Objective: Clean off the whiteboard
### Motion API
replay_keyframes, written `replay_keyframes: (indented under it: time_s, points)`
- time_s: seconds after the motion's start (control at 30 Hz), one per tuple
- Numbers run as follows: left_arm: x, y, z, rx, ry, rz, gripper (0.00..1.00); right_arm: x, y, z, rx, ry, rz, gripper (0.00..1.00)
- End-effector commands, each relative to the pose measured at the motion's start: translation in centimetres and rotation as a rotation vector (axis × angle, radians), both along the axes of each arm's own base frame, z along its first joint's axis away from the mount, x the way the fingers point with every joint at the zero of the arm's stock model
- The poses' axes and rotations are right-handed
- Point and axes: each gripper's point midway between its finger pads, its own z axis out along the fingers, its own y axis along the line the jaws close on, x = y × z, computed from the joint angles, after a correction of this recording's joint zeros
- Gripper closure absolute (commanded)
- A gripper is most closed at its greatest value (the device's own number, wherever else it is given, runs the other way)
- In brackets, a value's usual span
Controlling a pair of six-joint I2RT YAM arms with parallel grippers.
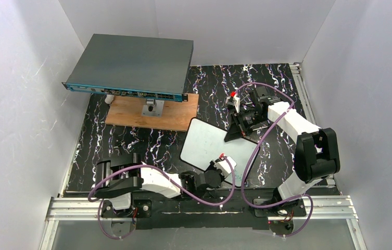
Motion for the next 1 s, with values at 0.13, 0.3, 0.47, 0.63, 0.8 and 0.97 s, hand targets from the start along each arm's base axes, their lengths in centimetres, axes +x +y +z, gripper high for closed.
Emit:
replay_keyframes:
  time_s: [0.13, 0.3, 0.47, 0.63, 0.8, 0.97]
  points:
    - [6.1, 10.1, 0.1, 0.036, -0.012, 0.402, 1.0, -0.9, 0.7, 2.4, 0.09, -0.009, 0.029, 0.99]
    - [5.9, 9.9, 0.8, -0.004, -0.001, 0.364, 1.0, -0.9, 0.7, 2.3, 0.088, -0.006, 0.028, 0.99]
    - [3.2, 4.1, 1.0, -0.051, 0.033, 0.147, 1.0, -0.9, 0.7, 2.2, 0.085, -0.007, 0.029, 0.99]
    - [0.6, -0.6, 1.1, -0.025, 0.019, -0.002, 1.0, -0.9, 0.6, 2.2, 0.083, -0.01, 0.028, 0.99]
    - [0.9, -0.1, 1.2, -0.026, 0.008, 0.029, 1.0, -0.9, 0.6, 2.3, 0.085, -0.01, 0.028, 0.99]
    - [-0.3, -2.0, 1.9, -0.079, 0.047, -0.045, 1.0, -0.9, 0.9, 2.8, 0.11, 0.008, 0.024, 0.99]
